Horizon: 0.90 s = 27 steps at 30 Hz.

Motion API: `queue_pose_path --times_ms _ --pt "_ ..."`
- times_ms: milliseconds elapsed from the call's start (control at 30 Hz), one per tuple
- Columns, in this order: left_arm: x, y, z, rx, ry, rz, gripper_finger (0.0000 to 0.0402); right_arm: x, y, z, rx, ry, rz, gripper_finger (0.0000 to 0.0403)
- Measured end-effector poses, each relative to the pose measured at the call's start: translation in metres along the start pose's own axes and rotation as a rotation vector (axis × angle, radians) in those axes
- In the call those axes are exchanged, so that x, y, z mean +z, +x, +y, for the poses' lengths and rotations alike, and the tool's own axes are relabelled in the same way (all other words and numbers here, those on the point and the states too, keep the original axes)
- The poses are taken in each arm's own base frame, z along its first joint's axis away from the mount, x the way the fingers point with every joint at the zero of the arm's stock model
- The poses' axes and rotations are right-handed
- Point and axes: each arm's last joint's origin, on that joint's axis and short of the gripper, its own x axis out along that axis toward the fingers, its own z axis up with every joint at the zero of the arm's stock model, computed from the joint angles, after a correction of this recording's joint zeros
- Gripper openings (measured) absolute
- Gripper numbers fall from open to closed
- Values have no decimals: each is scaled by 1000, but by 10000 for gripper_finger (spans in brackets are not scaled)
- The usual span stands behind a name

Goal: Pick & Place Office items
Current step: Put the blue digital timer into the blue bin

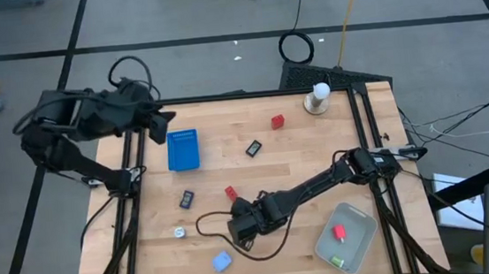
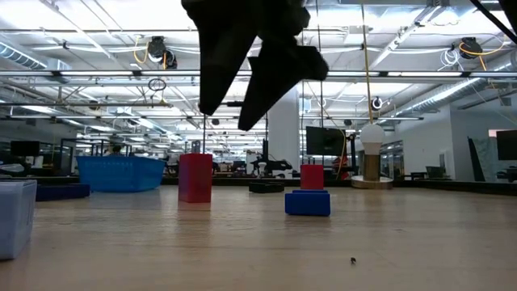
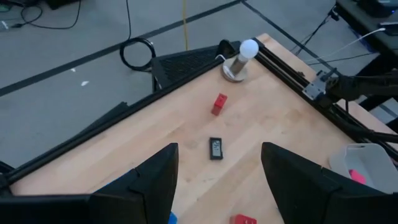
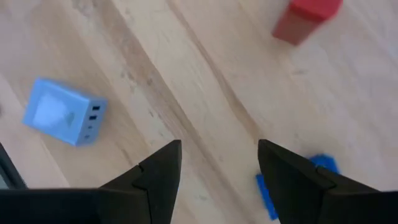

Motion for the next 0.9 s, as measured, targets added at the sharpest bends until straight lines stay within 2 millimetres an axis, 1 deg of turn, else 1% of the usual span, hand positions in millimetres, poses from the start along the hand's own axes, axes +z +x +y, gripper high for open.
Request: queue_pose_path --times_ms 67,233,300,400,533,700,900 --pt "1 -2 4 -3 6 0 230 -1 0 -1 -10 55 7 208" --pt "3 0 6 -11 1 18 230 -5 0 -6 -67 158 42 219" --pt "3 0 6 -9 3 18 230 -7 -1 -8 -93 184 55 221" --pt "3 0 6 -10 3 18 230 -8 0 -11 -116 176 67 224" --pt "3 0 6 -19 4 26 230 -11 8 -13 -98 143 103 224" --pt "2 0 5 -37 1 43 230 -20 19 -18 -103 122 187 224" --pt "2 0 5 -45 1 50 230 -30 33 -29 -163 192 236 224"
